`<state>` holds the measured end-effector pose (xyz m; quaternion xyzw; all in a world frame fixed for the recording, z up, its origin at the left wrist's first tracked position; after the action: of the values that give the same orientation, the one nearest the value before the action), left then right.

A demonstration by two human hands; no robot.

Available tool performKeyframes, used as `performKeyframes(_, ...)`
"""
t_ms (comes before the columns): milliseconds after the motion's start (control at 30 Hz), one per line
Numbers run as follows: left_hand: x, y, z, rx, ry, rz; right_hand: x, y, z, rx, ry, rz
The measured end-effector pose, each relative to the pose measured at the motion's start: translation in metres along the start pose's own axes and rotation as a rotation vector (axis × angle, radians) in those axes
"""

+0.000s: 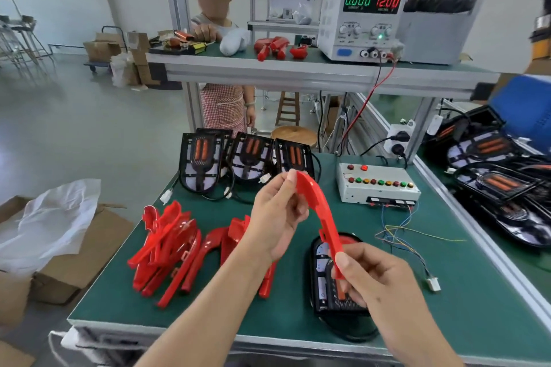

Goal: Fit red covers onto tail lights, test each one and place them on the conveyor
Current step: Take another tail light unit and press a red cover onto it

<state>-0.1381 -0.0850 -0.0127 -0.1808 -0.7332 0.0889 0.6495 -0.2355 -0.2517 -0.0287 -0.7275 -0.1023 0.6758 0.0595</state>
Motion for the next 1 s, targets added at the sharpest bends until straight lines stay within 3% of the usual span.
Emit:
performKeyframes(67,-0.018,0.003,-0.004,0.055,0.129,-0.19,0.004,0.002,0.0,0.119,0.0,0.044)
performKeyframes(133,-0.039,0.006,-0.005,0.109,0.254,-0.629,0.011,0.006,0.0,0.26,0.022,0.212)
performKeyframes(200,-0.058,0.006,-0.003,0.054,0.3,-1.038,0.019,0.007,0.002,0.378,0.036,0.406)
performKeyframes(333,-0.076,-0.003,-0.004,-0.042,0.402,-1.327,0.033,0.003,0.007,0.457,-0.004,0.63)
performKeyframes(600,-0.075,-0.02,-0.015,-0.133,0.488,-1.413,0.04,0.004,0.012,0.484,0.054,0.819)
performKeyframes(767,-0.079,-0.018,-0.021,0.007,0.599,-0.972,0.039,0.001,0.014,0.477,-0.029,0.952)
performKeyframes(1000,-0.08,-0.029,-0.016,-0.045,0.685,-0.721,0.037,0.004,0.015,0.479,-0.09,0.948)
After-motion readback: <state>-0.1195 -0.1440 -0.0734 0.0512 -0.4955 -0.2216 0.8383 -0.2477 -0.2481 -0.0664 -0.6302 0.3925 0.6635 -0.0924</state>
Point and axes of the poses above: each hand's wrist, its own z-axis away from the middle knuckle, its own y-axis out of the back of the hand, x = y × z, the point moved 1 cm from there along -z, towards the middle knuckle, and after that the axes turned 14 degrees about -z, right-handed, at the moved point
